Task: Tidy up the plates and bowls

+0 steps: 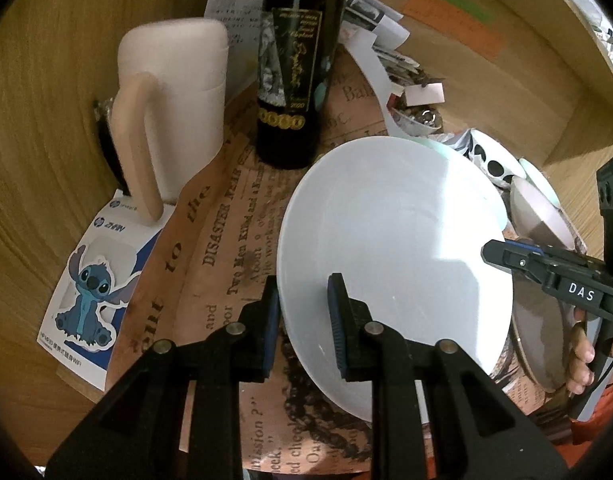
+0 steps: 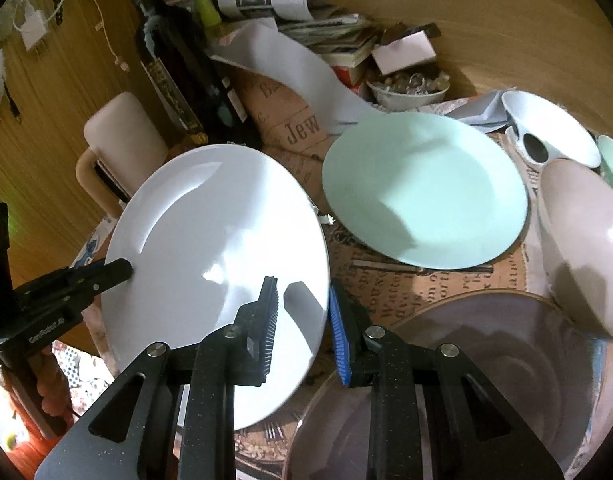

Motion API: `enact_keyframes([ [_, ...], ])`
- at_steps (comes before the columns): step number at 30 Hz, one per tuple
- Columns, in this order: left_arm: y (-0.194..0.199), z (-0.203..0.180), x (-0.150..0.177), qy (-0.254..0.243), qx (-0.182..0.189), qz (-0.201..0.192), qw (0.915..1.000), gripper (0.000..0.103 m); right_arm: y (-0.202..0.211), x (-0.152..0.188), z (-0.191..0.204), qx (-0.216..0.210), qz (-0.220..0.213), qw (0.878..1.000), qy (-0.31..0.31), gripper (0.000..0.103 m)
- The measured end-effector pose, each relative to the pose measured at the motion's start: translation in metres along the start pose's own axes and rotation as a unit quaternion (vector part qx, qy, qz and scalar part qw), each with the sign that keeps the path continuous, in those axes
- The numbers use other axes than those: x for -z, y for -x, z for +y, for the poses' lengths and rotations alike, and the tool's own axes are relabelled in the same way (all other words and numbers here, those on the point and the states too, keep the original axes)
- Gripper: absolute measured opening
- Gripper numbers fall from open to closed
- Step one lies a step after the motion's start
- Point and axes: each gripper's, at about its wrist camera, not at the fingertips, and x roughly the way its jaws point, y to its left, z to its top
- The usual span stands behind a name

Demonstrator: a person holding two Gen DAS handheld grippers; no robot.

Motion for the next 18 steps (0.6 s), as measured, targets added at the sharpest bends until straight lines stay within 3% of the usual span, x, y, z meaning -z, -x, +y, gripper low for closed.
enact_keyframes([
  [18,0.011,-0.052,-0.012,-0.036,0.025,-0.027,0.9987,0.023,0.050,0.008,-0.032,0.015,-0.053,0.998,-0.026,0.023],
])
